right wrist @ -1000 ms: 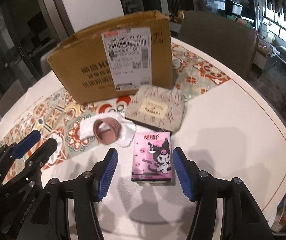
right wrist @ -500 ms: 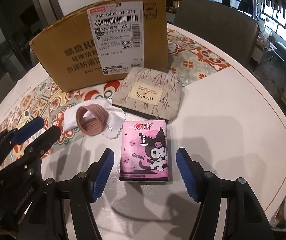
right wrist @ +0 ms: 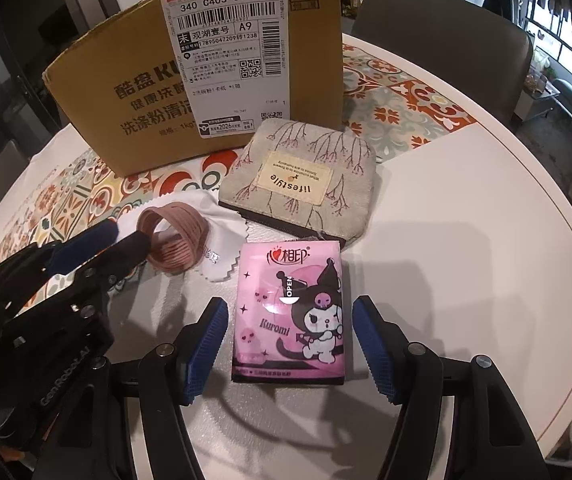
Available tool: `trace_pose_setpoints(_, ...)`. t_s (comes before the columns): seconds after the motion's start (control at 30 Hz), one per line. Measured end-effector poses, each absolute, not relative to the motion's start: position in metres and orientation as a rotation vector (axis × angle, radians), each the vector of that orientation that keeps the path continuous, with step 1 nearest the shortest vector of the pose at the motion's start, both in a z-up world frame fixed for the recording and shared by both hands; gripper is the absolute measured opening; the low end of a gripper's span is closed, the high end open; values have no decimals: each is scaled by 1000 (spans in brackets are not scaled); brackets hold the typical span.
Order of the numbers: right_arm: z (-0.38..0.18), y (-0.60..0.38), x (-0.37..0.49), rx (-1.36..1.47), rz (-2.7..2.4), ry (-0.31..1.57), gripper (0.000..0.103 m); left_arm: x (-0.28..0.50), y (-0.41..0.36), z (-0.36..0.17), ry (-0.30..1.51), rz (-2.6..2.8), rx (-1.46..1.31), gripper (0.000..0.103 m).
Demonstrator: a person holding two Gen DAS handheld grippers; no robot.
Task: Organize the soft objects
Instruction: 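Grasp the pink Kuromi package with the right tool while the left tool grasps the brown hair tie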
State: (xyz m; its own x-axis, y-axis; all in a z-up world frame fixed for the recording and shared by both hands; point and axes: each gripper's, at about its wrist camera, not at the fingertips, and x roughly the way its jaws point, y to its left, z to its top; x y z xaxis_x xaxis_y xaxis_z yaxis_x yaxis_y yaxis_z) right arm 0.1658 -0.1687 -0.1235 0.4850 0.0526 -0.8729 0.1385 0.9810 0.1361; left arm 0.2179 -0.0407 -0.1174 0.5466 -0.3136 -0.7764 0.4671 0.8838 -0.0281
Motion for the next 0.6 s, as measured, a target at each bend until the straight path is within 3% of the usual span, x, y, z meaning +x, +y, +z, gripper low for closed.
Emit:
trace_pose_setpoints(0.5, -133, -170, 171, 181, -53, 1060, 65, 232, -51, -131, 928, -442, 183, 11)
trace_pose_setpoints(0.6, -133, -169, 170, 181, -39, 1053, 57, 232, -52, -133, 928, -438, 185, 9)
